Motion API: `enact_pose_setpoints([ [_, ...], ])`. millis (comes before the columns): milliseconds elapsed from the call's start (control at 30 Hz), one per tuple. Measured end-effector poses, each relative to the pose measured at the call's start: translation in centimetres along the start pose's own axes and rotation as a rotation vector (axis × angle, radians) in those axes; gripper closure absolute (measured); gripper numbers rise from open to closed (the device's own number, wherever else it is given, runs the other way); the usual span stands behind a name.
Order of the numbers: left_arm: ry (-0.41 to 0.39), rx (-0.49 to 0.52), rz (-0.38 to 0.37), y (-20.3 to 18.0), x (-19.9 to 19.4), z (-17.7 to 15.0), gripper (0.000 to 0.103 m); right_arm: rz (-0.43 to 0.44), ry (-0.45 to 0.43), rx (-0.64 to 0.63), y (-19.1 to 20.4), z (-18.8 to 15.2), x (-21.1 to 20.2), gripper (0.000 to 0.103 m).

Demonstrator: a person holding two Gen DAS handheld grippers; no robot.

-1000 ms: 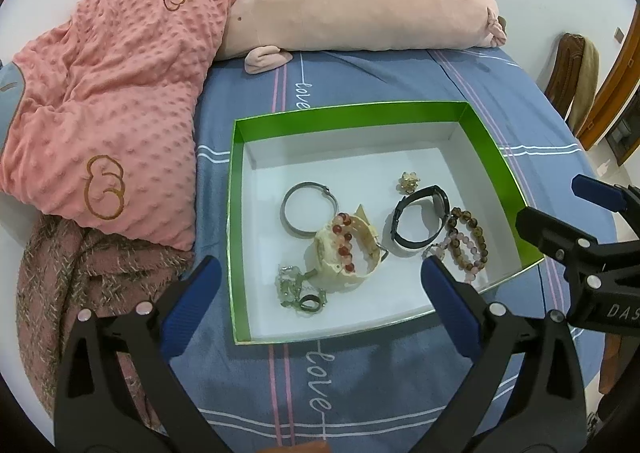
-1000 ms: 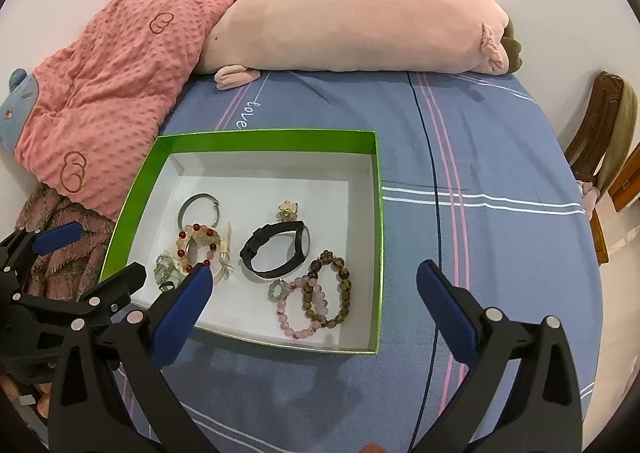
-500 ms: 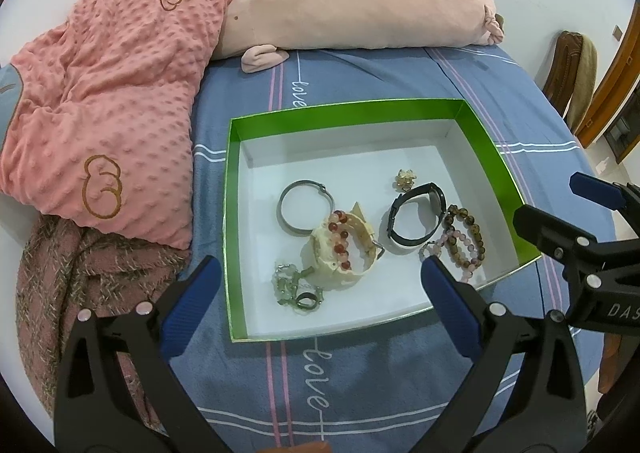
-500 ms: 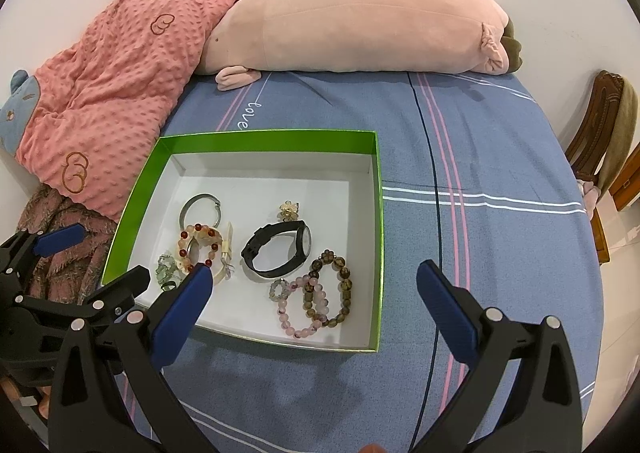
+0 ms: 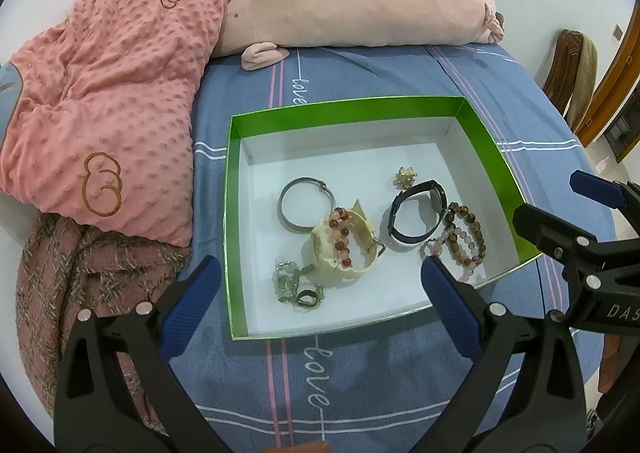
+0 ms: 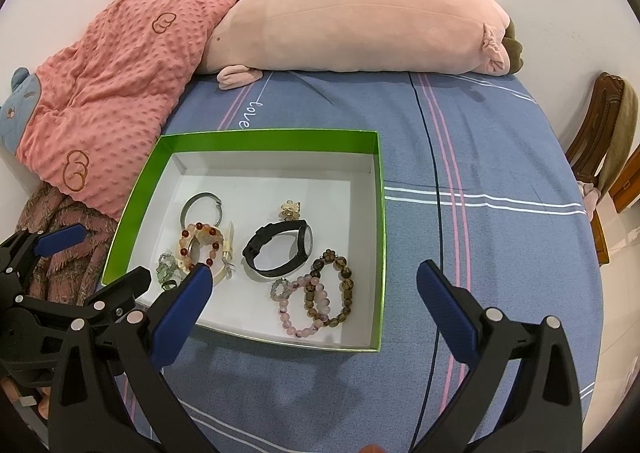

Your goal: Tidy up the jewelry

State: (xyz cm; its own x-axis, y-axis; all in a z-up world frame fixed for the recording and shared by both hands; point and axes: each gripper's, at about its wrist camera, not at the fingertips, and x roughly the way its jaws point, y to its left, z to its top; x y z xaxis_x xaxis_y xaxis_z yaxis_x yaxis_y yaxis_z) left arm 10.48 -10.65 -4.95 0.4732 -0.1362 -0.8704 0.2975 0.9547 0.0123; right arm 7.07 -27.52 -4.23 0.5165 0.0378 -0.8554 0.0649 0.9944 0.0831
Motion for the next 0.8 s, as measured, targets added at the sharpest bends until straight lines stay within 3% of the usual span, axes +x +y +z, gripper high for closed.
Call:
enact_pose_setpoints([
  [800,0.006,0.009,-0.002,0.16,0.05,-0.22,0.002,-0.004,0.0,0.004,0.19,-0.07,-0.03,0.001],
])
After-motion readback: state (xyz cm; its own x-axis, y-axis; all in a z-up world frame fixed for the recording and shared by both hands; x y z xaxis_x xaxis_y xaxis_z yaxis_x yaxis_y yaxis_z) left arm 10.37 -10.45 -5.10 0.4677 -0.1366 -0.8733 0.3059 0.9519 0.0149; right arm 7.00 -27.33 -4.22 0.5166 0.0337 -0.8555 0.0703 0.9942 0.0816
